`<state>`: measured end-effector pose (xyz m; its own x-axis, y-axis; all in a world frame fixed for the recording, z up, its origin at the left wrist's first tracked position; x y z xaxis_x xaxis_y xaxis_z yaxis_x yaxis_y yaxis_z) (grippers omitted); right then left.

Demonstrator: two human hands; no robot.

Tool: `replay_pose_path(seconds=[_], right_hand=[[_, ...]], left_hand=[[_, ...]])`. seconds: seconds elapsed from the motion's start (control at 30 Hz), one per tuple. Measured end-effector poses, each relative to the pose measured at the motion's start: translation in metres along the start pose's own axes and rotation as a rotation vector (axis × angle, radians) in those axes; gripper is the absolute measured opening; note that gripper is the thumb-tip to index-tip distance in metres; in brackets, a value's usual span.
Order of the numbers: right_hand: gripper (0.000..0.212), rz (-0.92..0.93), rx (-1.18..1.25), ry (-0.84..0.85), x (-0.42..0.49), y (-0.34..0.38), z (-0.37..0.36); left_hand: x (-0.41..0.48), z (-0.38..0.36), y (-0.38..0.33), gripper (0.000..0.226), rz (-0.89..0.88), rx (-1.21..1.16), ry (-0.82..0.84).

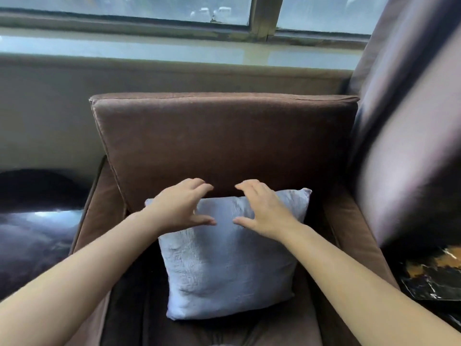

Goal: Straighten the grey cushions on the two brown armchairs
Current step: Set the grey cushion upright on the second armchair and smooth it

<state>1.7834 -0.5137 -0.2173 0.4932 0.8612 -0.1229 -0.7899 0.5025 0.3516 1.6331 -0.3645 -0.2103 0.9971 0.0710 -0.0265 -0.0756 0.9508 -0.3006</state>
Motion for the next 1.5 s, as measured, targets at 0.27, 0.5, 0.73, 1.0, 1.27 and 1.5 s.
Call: replay_pose_path(seconds=[0.27,0.5,0.73,1.0,1.27,1.5], right_hand=[[0.085,0.048,-0.264,0.358,0.049,0.025,-0.050],[0.063,0.062,-0.356,0.146,0.037,-0.004,-0.042],[0.063,-0.061,-0.396,0.036,0.027,-0.043,-0.028],[0.085,-0.171,-0.469,0.022,0.019,-0.075,-0.017],[0.080,-0.199,-0.564,-0.031,0.007,-0.082,-0.011],[0.096,-0.225,-0.556,-0.056,0.004,-0.081,-0.008]], left_hand=[[0.022,-0.039,0.019,0.096,-0.032,0.203,0.307],[-0.003,-0.052,0.036,0.088,-0.055,0.290,0.172],[0.001,-0.053,0.039,0.085,-0.086,0.334,0.115],[0.006,-0.055,0.038,0.084,-0.097,0.335,0.132],[0.006,-0.055,0.037,0.081,-0.127,0.310,0.103],[0.002,-0.053,0.043,0.084,-0.132,0.331,0.092]])
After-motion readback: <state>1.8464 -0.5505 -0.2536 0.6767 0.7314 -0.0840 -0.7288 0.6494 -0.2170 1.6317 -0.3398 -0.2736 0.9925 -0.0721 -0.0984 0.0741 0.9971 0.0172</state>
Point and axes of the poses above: each hand's wrist, its own x-axis towards the middle knuckle, its own z-axis out of the back of the hand, y = z × x, the point moved 4 cm from there along x, towards the middle knuckle, and after that the axes turned 14 degrees about -z, right-handed, at the moved point
